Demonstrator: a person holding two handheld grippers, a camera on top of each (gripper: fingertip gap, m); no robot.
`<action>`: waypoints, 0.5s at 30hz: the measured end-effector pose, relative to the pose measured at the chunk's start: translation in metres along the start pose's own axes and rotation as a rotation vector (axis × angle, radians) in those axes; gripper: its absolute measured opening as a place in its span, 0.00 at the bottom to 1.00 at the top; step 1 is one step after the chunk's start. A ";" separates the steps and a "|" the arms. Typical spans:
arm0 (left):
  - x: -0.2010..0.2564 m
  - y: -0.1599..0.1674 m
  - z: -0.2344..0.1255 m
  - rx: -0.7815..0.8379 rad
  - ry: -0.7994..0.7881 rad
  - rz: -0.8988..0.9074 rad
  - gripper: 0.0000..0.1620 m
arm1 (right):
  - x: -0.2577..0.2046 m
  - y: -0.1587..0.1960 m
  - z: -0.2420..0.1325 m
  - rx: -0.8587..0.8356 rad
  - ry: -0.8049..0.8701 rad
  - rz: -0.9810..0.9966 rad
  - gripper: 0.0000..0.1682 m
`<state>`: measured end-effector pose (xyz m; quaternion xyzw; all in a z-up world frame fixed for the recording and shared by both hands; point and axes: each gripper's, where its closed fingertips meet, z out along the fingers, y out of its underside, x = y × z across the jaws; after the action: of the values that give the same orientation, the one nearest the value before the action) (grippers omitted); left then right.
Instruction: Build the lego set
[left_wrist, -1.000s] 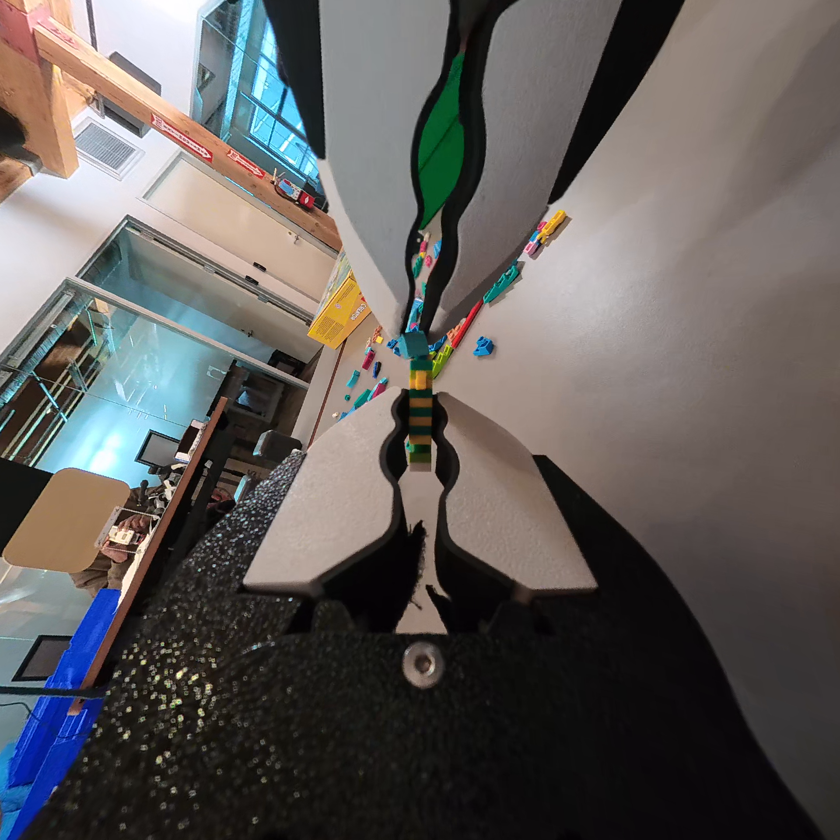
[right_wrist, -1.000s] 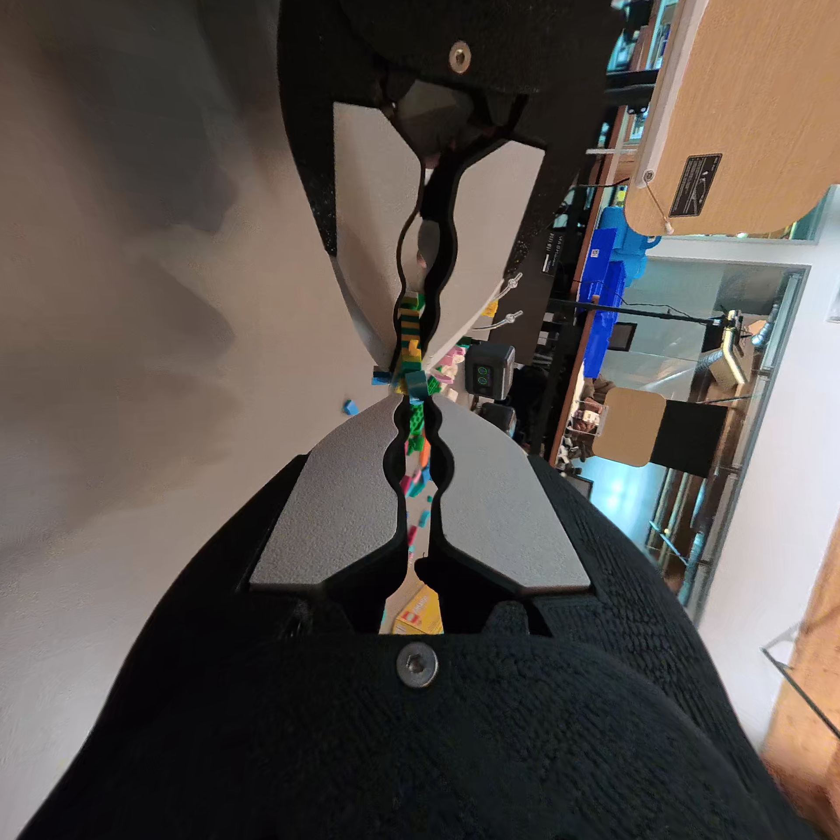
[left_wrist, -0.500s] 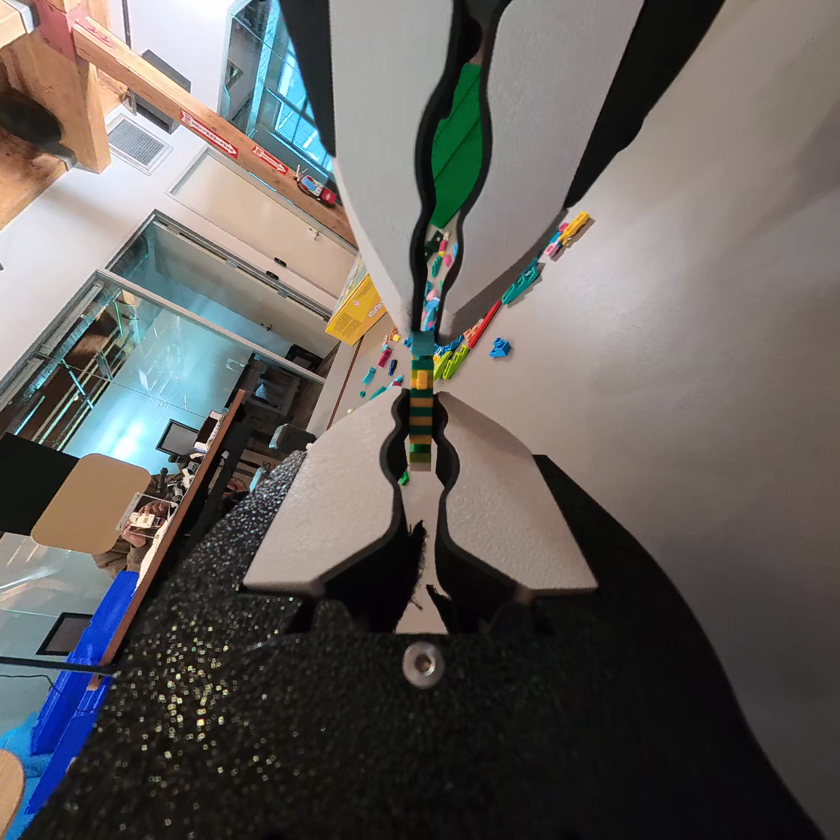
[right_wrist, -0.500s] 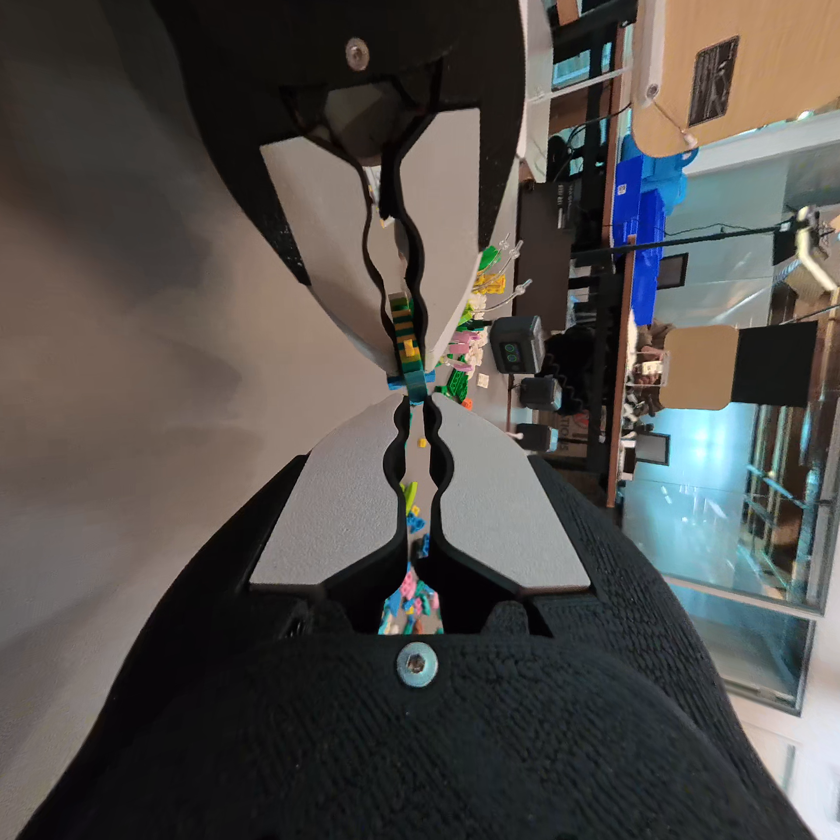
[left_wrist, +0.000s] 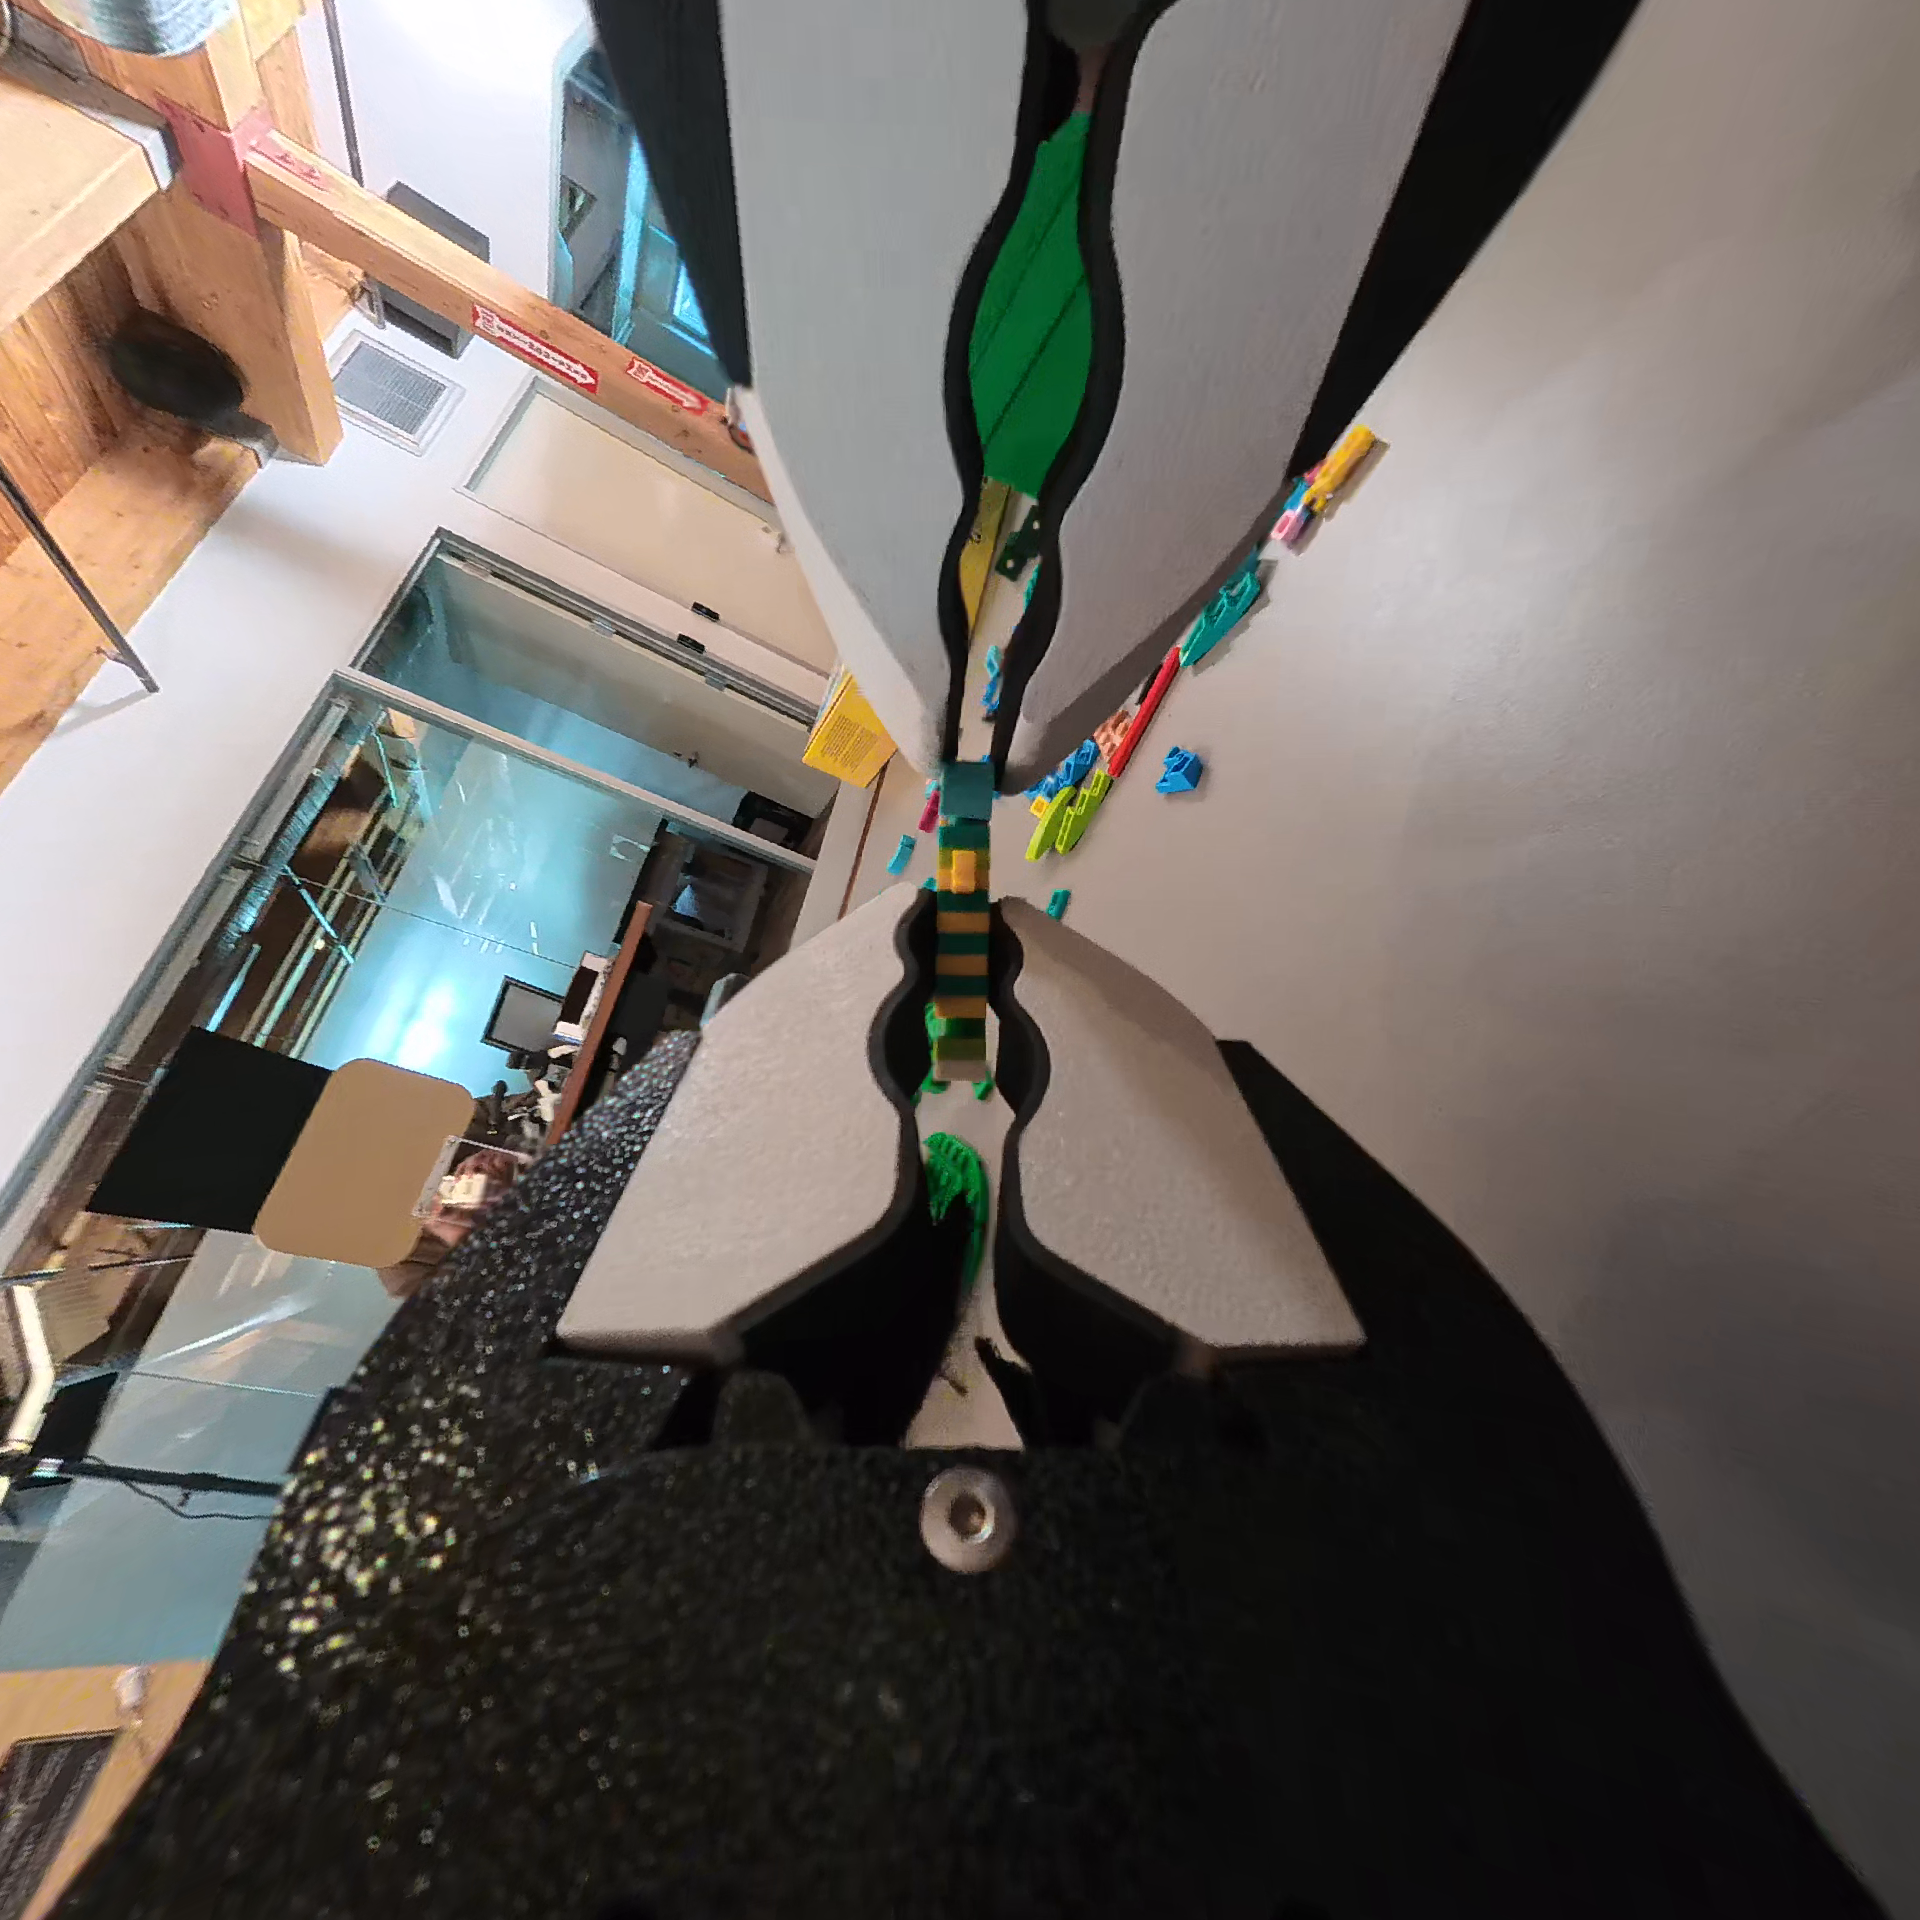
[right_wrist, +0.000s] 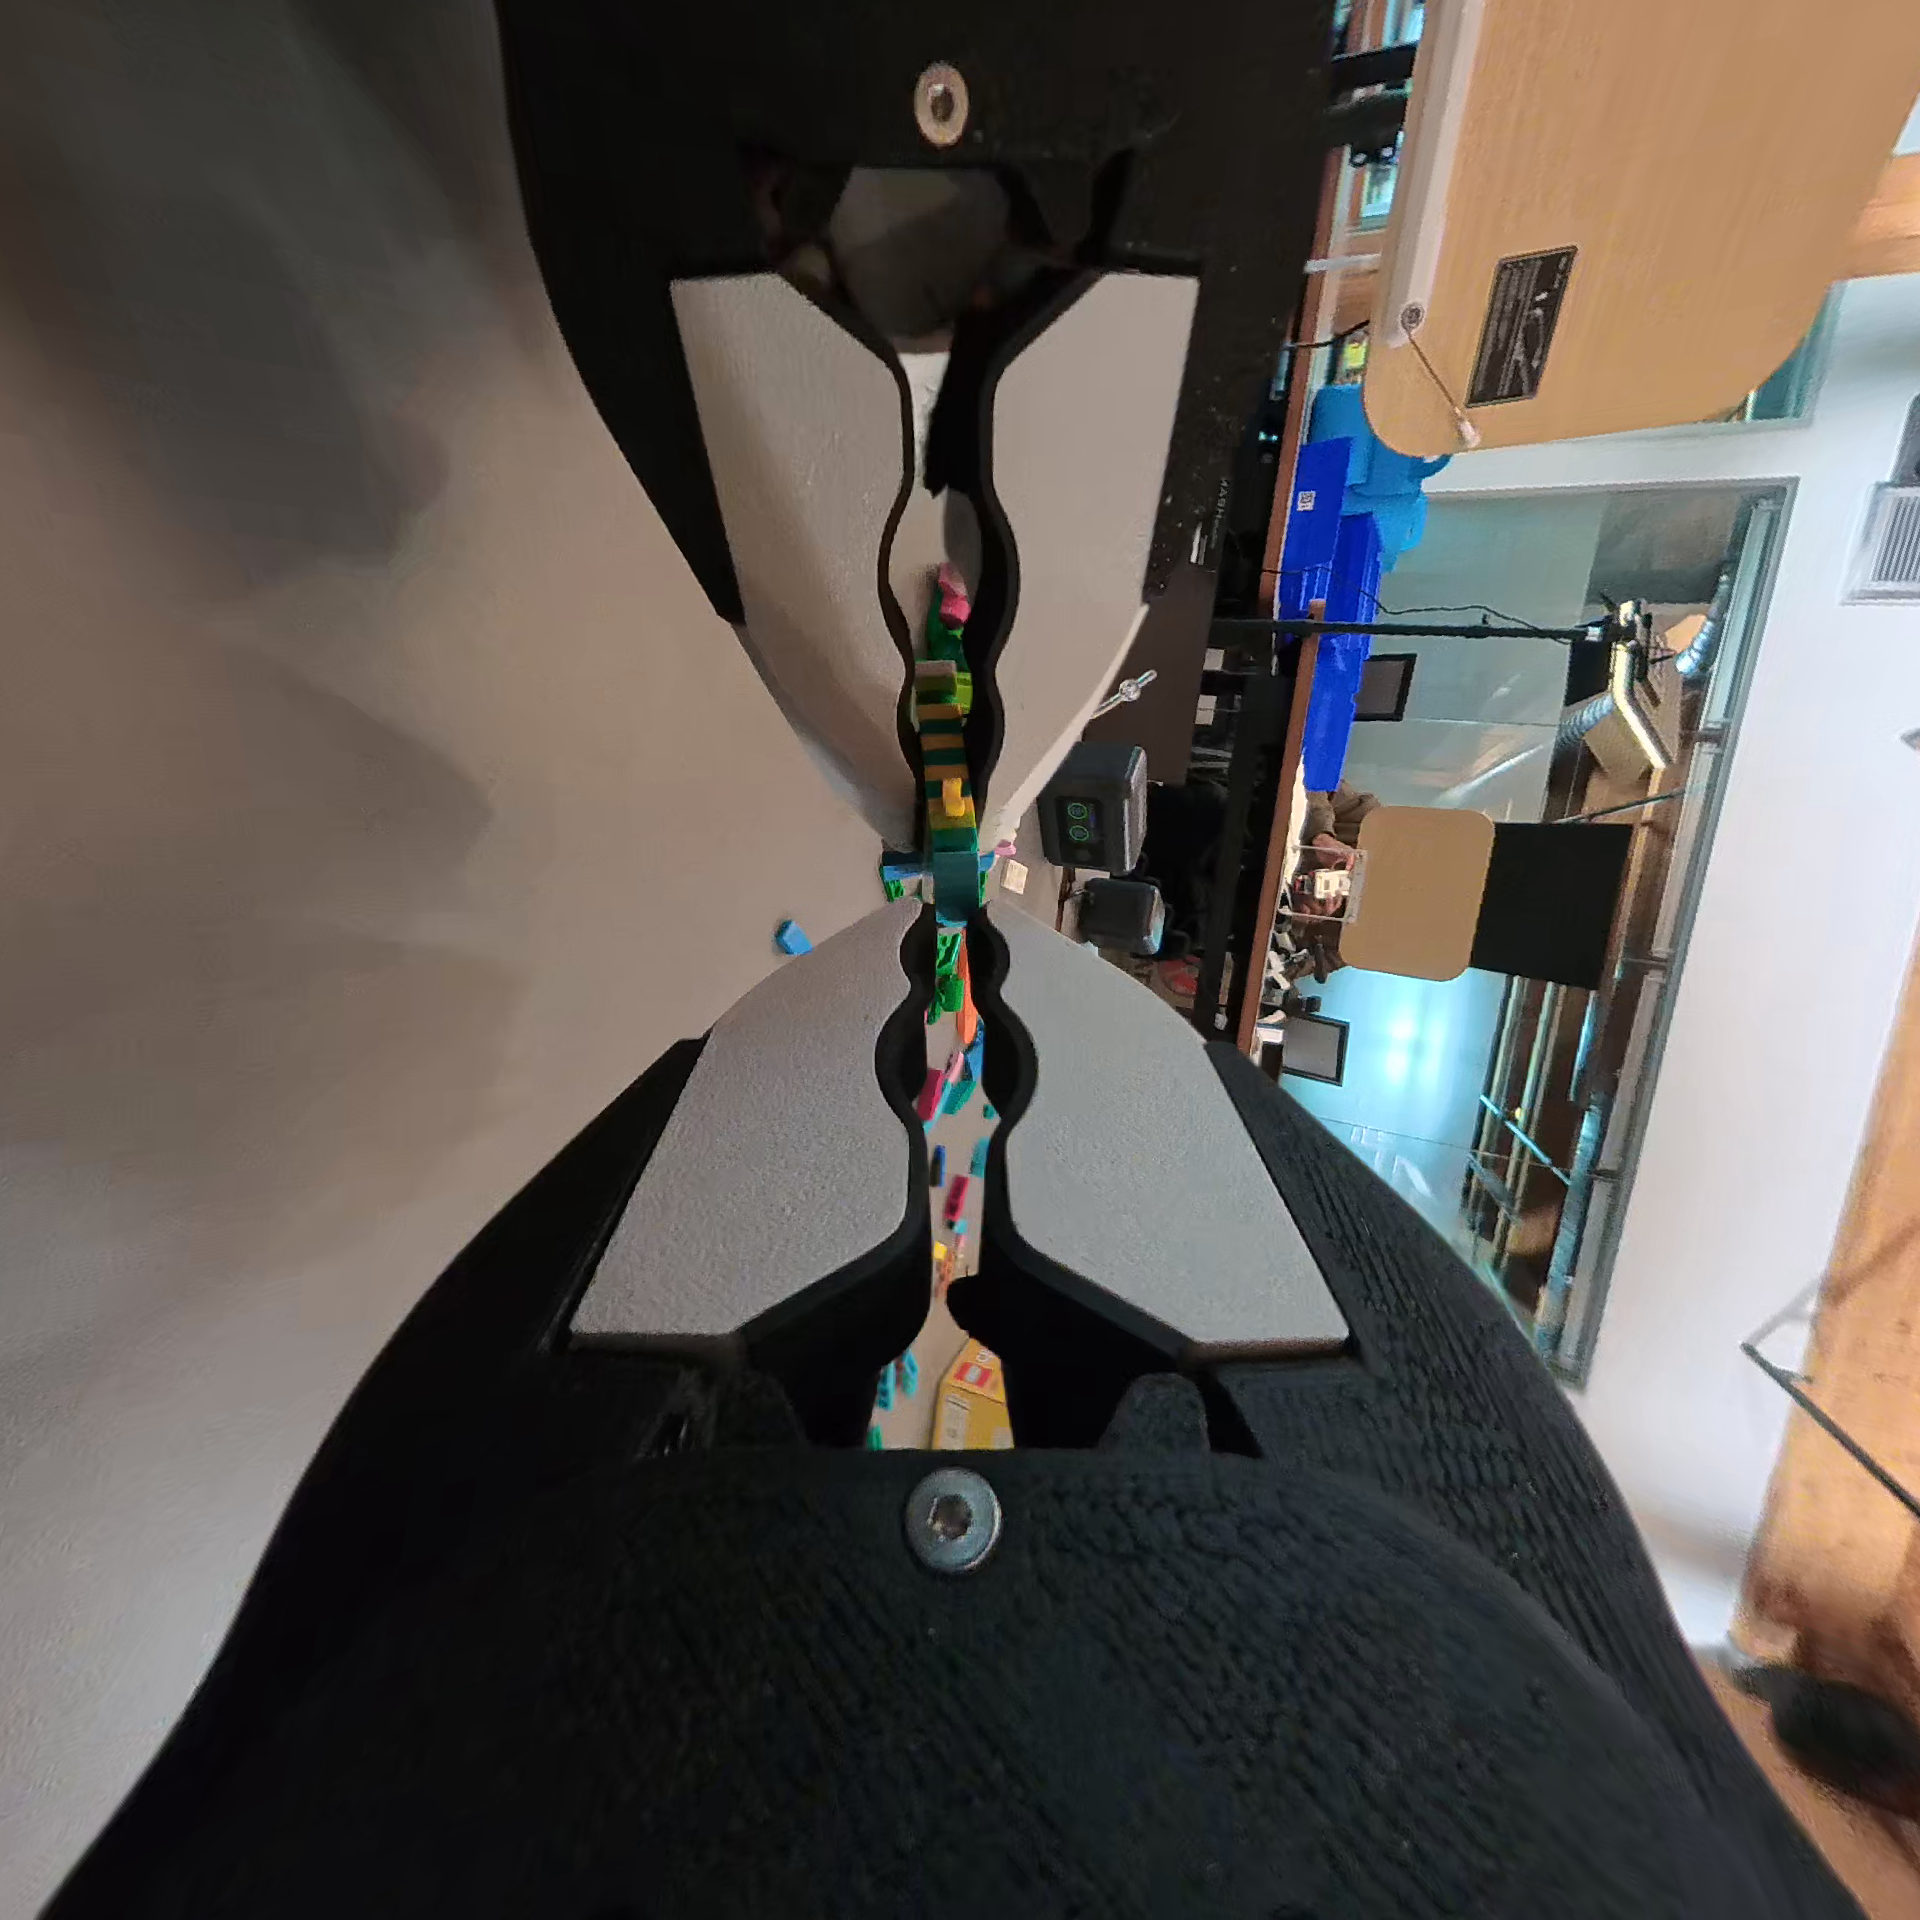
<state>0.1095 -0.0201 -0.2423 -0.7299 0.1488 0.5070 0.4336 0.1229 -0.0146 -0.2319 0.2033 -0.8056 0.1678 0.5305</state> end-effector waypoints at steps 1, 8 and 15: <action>0.000 0.000 0.000 -0.001 -0.005 0.026 0.04 | -0.001 0.000 0.000 0.001 -0.012 -0.010 0.02; 0.004 -0.002 -0.001 -0.021 -0.026 0.199 0.04 | -0.008 0.000 -0.002 0.010 -0.110 0.009 0.03; 0.001 0.002 0.001 -0.041 -0.023 0.156 0.04 | -0.006 0.001 0.002 -0.048 -0.099 -0.018 0.02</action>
<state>0.1083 -0.0204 -0.2443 -0.7190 0.1898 0.5504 0.3796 0.1229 -0.0135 -0.2377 0.2058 -0.8327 0.1335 0.4964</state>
